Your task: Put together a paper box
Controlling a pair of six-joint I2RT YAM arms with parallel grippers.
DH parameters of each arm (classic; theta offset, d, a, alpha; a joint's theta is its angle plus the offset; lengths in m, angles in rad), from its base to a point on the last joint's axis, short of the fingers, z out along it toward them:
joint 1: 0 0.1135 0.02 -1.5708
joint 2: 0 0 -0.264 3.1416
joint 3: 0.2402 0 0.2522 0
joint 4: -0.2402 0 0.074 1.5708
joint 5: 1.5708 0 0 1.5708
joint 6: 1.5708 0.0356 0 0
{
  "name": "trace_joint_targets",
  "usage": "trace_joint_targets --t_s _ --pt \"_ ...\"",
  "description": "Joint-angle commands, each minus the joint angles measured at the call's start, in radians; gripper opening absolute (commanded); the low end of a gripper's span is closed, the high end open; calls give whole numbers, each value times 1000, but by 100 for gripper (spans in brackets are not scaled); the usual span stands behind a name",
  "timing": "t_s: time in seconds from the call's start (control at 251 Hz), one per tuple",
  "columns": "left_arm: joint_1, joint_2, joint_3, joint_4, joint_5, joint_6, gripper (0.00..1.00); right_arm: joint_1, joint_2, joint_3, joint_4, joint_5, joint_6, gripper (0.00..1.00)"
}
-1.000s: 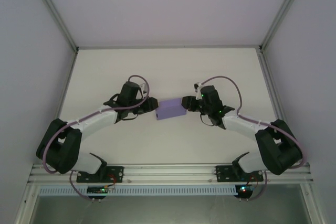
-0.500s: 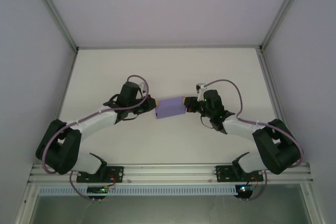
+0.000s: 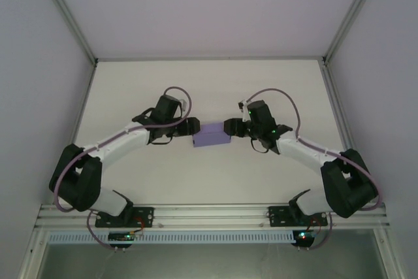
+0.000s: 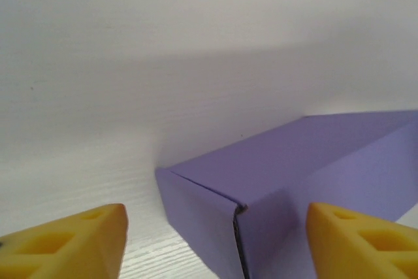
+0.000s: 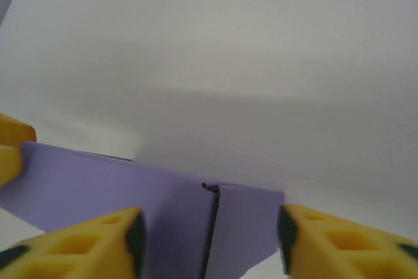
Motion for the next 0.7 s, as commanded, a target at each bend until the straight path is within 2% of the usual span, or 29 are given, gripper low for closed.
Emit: trace_joint_targets --t_s 0.0,0.02,0.044,0.088,0.172,0.255,0.307,0.371,0.427,0.491,0.591,0.698 --pt "-4 -10 88 -59 -37 71 83 -30 -27 113 -158 -42 -72 79" --pt "-4 -14 97 -60 -44 75 88 -37 -27 129 -162 -50 -84 83" --pt "-2 -20 107 -63 -53 78 99 -42 -25 148 -167 -60 -102 86" --pt "-3 -33 121 -67 -64 90 100 -52 -25 174 -168 -80 -143 99" --pt "3 -66 136 -90 -101 105 100 -56 -24 212 -156 -156 -310 99" --pt "13 -105 137 -124 -146 116 100 -31 -27 258 -230 -279 -635 99" --pt "27 -135 129 -150 -180 119 100 -4 -22 296 -325 -304 -848 99" --pt "44 -180 103 -171 -223 115 100 34 -5 333 -430 -267 -1054 99" --pt "56 -224 62 -178 -266 105 99 67 15 361 -475 -199 -1174 99" --pt "71 -270 0 -179 -315 69 100 91 62 399 -517 -154 -1258 99" --pt "106 -329 -102 -183 -319 17 100 120 154 502 -642 -103 -1370 99" --pt "128 -370 -180 -213 -343 -30 100 168 260 585 -707 24 -1415 99"
